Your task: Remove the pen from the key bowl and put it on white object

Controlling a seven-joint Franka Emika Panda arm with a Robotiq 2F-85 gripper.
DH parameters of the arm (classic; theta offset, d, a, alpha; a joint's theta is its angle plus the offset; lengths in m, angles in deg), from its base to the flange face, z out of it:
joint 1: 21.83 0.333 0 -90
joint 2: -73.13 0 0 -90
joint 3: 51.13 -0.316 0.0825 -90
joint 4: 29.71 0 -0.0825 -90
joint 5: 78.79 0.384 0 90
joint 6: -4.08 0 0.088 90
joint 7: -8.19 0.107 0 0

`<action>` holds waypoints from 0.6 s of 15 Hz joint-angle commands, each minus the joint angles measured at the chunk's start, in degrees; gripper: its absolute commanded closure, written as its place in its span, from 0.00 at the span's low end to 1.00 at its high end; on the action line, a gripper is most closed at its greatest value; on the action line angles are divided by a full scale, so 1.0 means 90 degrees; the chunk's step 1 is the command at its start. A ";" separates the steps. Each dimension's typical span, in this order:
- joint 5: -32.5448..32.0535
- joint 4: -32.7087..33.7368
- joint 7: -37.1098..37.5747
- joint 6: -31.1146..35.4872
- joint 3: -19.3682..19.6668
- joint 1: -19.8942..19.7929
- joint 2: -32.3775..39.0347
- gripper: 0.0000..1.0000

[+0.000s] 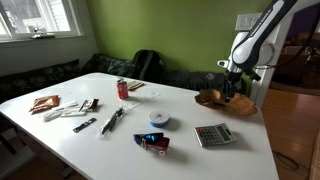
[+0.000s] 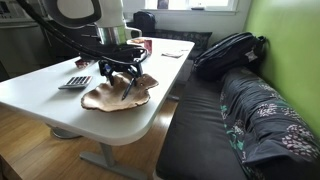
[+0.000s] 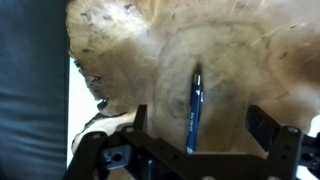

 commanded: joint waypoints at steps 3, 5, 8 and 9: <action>-0.0008 0.0382 0.0148 0.0202 -0.0137 -0.0115 0.0576 0.11; -0.0028 0.0433 0.0211 0.0217 -0.0174 -0.0110 0.0654 0.23; -0.0086 0.0507 0.0314 0.0203 -0.0185 -0.0052 0.0774 0.44; -0.0100 0.0514 0.0346 0.0210 -0.0193 -0.0037 0.0796 0.45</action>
